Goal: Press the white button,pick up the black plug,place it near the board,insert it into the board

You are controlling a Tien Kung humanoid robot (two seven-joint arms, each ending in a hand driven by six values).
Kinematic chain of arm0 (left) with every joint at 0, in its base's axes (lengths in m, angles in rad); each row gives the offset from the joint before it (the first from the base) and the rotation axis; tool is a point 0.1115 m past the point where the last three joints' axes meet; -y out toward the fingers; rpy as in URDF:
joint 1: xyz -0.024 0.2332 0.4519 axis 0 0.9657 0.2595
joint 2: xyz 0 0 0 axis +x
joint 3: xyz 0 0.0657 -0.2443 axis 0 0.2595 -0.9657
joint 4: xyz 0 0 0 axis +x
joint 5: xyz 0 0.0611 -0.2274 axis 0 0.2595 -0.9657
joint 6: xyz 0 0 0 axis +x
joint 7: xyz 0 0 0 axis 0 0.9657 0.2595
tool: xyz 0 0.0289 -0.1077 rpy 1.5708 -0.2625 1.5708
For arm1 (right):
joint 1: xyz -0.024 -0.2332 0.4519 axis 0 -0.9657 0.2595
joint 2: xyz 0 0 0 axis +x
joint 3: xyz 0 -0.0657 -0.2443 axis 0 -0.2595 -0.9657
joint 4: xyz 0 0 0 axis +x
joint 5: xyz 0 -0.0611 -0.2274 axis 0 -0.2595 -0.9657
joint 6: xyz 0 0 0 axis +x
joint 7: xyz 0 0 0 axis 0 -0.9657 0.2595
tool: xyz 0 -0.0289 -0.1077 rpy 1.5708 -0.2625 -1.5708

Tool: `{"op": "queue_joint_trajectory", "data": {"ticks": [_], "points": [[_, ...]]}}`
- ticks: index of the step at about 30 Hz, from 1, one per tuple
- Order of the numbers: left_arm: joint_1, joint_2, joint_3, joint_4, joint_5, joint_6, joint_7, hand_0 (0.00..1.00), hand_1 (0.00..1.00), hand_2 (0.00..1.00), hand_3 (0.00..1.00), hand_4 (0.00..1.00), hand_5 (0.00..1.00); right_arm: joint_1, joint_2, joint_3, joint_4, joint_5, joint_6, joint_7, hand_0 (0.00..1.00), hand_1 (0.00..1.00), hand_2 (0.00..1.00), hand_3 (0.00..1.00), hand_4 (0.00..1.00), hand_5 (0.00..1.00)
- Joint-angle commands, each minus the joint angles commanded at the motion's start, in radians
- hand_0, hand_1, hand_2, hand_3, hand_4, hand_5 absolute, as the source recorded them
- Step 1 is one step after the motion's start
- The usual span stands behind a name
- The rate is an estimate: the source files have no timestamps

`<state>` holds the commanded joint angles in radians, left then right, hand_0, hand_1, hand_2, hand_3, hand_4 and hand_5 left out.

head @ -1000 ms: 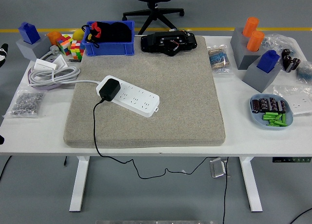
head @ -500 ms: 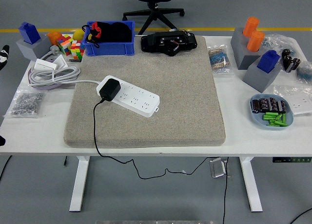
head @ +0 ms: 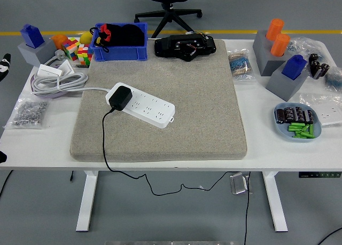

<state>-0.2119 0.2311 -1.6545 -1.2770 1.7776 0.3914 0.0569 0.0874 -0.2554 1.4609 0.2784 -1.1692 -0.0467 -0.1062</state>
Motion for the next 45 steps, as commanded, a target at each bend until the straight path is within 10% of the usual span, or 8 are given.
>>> {"op": "queue_joint_trajectory", "data": {"ticks": [45], "points": [[0.016,-0.009,0.015,0.000,-0.010,-0.019,0.010,0.803,0.800,0.738,0.717,0.764,0.321,0.000,0.007,0.027,-0.005,-0.014,0.014,-0.016,0.765,0.649,0.656,0.616,0.661,0.422]]}}
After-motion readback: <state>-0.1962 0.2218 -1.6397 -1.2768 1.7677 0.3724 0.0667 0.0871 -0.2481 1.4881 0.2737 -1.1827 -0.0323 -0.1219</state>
